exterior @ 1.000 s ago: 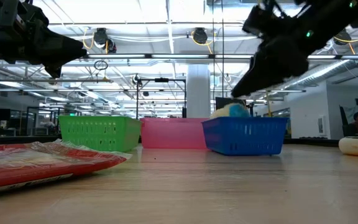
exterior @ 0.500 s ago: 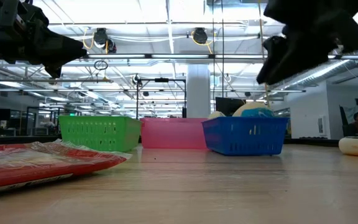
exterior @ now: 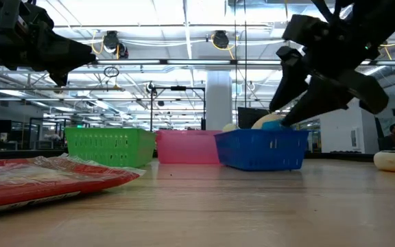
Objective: Pick & Place Food Item
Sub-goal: Put the blue doughnut into the blue bin, then put the black doughnut into the blue bin
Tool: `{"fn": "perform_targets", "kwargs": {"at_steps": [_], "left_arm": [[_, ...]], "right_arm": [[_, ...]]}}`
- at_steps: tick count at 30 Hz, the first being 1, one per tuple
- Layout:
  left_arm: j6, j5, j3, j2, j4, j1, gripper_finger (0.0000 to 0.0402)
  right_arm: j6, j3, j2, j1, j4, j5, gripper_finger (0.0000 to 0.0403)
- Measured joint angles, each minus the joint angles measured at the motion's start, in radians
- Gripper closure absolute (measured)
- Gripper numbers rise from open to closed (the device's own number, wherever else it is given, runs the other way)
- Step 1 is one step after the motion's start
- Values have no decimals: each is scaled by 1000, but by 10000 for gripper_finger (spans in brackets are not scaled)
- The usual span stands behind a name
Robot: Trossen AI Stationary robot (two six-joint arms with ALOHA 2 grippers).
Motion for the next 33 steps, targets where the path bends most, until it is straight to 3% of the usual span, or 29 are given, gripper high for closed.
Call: {"fn": "perform_targets", "kwargs": {"at_steps": [7, 22, 33], "left_arm": [[0, 0, 0, 0, 0, 0, 286], [0, 0, 0, 0, 0, 0, 286], [0, 0, 0, 0, 0, 0, 286]], "right_arm": [[-81, 0, -19, -19, 41, 76, 204], [-118, 0, -20, -184, 63, 70, 209], [-120, 0, -20, -220, 111, 71, 214]]}}
